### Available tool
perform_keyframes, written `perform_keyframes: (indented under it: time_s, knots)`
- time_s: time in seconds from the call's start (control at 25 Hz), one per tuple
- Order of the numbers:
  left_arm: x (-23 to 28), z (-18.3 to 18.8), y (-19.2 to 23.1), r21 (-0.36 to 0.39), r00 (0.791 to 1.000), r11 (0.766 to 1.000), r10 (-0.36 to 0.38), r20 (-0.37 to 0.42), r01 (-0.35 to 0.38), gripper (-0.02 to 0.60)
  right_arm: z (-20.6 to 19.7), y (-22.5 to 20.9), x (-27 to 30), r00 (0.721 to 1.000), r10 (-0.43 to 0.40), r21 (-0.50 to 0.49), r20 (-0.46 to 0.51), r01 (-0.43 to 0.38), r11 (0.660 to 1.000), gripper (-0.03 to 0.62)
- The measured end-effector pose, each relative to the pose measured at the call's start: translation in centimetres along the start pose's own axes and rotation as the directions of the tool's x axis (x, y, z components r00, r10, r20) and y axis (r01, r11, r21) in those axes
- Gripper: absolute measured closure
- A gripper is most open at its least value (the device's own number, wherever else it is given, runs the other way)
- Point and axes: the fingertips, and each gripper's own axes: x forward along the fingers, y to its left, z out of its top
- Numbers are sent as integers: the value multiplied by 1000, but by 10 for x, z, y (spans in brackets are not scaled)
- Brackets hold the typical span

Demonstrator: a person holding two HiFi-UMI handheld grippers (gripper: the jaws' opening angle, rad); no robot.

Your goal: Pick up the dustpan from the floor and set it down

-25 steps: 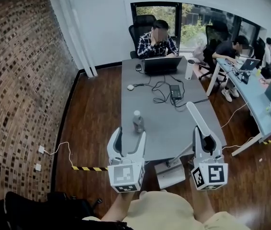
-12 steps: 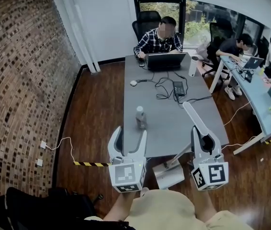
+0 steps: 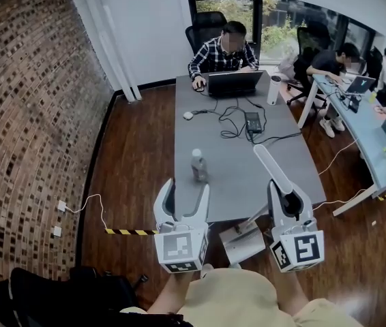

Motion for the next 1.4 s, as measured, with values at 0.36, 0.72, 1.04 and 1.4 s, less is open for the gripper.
perform_keyframes:
  time_s: [0.36,0.72,1.04,1.4]
  knots:
    - [22,1,-53,-3,984,984,-180,16,180,282,-7,-29,-18,996,-82,21,-24,83,996,497]
    - [47,-30,-130,-5,924,925,-380,-47,380,284,-29,-80,-57,972,-218,33,-85,222,975,496]
    - [54,-54,-199,-25,821,825,-565,-80,565,284,-65,-117,-100,919,-355,-19,-171,357,934,494]
    - [66,-107,-258,31,718,721,-683,-134,692,281,-183,-153,-131,851,-375,-58,-368,381,923,493]
